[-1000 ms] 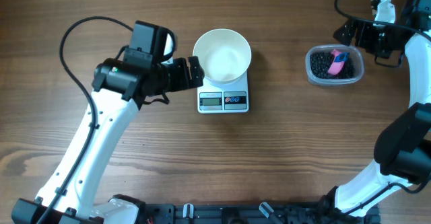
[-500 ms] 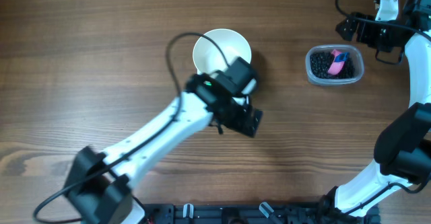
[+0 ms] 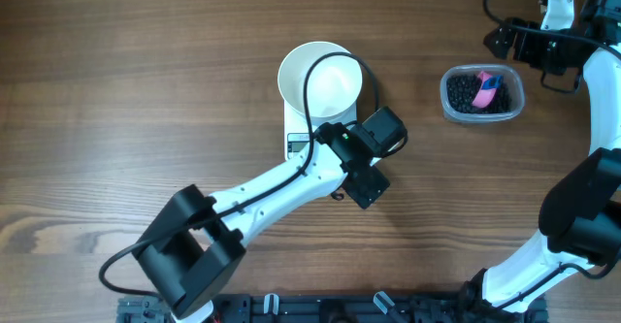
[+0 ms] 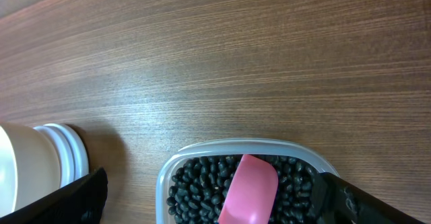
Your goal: Scoop item into bowl and weigh 150g on scale
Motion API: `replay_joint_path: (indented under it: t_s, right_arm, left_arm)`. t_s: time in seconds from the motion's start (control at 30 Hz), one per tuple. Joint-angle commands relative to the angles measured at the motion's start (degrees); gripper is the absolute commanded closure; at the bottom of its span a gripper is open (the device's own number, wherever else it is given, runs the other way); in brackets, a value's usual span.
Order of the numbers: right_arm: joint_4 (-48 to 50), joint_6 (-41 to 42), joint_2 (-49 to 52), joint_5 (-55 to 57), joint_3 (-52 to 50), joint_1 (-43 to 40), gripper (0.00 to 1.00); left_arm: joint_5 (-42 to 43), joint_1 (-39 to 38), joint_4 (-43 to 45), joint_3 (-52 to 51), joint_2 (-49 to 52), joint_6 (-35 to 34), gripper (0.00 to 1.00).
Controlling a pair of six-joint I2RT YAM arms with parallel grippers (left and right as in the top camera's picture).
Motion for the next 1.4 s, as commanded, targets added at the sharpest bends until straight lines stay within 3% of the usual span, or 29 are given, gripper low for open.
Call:
replay_joint_path:
  t_s: [0.0,0.57,1.37]
  right_arm:
    - [0.2,0.04,1.11,0.33,0.92,0.28,0.0]
    - [0.35,0.04,1.11,0.33,0.92,0.28,0.0]
    - [0.35,0.04,1.11,0.33,0.92,0.28,0.0]
  left_arm:
    - [-1.16,0.13,1.01,0.02,3.13,6.36,0.0]
    - [-3.43,2.99,5.29,0.02,10.88,7.1,0.0]
    - [-1.07,3.85,6.36,-1.73,11.56,7.3,0.0]
